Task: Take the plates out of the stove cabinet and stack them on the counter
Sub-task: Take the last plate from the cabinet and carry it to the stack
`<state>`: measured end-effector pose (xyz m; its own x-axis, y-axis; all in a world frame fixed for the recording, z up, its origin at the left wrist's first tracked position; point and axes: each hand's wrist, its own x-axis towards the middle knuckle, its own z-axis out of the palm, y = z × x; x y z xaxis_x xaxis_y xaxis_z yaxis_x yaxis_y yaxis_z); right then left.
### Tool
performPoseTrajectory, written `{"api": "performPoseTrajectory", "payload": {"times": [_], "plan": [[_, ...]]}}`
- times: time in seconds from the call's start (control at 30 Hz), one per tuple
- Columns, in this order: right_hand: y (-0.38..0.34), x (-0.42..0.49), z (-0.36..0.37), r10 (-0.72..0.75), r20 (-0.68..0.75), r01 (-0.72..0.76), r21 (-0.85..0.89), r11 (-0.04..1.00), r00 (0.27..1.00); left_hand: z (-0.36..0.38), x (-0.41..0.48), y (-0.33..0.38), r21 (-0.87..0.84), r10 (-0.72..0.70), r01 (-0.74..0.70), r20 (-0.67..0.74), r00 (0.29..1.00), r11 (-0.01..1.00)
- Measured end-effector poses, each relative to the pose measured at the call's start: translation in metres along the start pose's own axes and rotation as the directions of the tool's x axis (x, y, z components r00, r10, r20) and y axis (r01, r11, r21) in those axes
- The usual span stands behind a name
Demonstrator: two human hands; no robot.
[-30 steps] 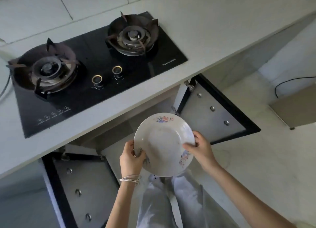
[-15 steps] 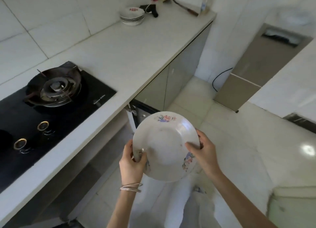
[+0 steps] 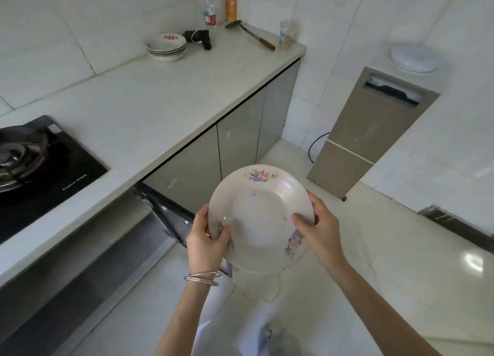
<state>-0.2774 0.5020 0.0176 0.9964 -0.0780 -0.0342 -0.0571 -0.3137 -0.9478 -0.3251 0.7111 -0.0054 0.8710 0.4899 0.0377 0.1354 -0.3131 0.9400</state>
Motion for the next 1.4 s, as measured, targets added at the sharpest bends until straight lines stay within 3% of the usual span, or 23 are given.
{"api": "performPoseTrajectory", "payload": {"times": [0.4,0.87,1.4], "plan": [[0.015,0.119,-0.029,-0.017,0.08,0.019,-0.027,0.999,0.997,0.08,0.066,0.03,0.034,-0.043,0.045,-0.078,0.996,0.998],[-0.026,0.331,0.01,-0.094,0.144,0.106,-0.075,0.992,0.985,0.148,0.254,0.065,-0.019,-0.066,0.064,-0.139,0.988,0.998],[-0.067,0.574,0.046,-0.208,0.424,0.266,-0.082,0.96,0.882,0.236,0.441,0.09,-0.052,-0.12,0.109,-0.332,0.936,0.993]]}}
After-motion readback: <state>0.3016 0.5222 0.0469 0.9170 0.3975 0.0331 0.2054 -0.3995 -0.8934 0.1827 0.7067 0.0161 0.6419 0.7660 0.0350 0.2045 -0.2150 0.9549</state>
